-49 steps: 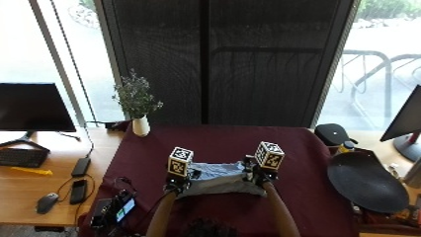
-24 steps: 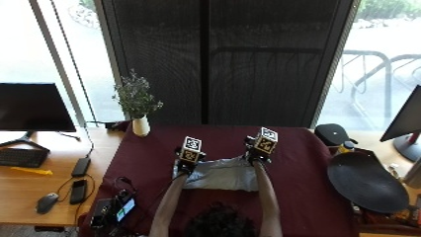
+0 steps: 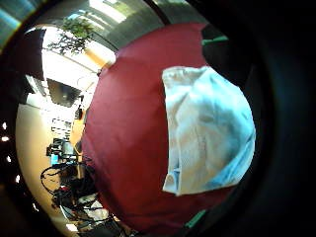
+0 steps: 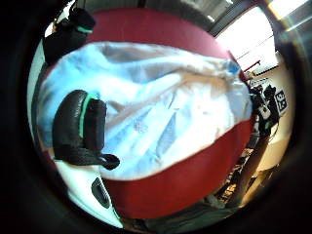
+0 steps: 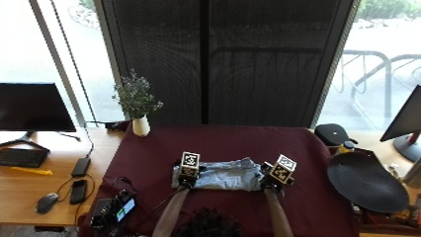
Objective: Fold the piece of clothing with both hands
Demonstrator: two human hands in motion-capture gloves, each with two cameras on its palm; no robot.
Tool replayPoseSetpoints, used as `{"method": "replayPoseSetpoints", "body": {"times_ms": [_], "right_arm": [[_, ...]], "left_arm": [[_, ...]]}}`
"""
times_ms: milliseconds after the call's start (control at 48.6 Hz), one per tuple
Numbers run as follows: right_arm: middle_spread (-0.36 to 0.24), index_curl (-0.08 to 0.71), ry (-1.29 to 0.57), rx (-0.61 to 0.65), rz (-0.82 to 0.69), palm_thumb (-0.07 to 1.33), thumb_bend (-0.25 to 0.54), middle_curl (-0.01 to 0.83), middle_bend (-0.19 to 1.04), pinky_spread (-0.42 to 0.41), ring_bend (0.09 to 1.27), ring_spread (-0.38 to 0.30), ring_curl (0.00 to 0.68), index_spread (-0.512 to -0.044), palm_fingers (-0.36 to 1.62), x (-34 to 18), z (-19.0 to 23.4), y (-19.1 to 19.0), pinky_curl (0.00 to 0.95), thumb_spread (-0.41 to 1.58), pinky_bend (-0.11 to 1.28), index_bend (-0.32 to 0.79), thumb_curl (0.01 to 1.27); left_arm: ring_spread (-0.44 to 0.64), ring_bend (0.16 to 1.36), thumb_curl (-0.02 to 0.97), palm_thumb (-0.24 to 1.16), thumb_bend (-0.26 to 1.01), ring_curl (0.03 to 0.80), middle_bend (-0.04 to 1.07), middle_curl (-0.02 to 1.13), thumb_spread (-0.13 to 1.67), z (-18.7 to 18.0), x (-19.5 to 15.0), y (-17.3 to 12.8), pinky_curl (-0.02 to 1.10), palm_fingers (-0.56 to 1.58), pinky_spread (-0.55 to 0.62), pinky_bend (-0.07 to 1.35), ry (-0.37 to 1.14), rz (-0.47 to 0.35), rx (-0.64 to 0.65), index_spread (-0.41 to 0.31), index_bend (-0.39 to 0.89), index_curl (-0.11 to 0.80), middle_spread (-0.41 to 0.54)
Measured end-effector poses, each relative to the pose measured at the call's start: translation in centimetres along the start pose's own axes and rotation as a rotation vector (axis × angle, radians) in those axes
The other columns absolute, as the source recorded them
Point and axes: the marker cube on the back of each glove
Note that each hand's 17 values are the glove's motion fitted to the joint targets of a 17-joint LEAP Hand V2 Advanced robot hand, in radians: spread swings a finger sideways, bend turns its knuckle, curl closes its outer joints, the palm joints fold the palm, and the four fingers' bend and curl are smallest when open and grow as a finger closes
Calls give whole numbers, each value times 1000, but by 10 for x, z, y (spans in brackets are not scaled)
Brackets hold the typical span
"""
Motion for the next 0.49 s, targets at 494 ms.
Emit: {"method": "replayPoseSetpoints", "body": {"times_ms": [494], "right_arm": [[-85, 56, -115, 103, -74, 744, 101, 412, 225, -178, 827, -130, 448, -295, 936, -34, 14, -17, 402, 1267, 874, 52, 384]], "left_arm": [[86, 414, 181, 298, -7, 360, 170, 400, 1553, 41, 15, 50, 296, 487, 272, 293, 253, -16, -413, -148, 173, 410, -72]]}}
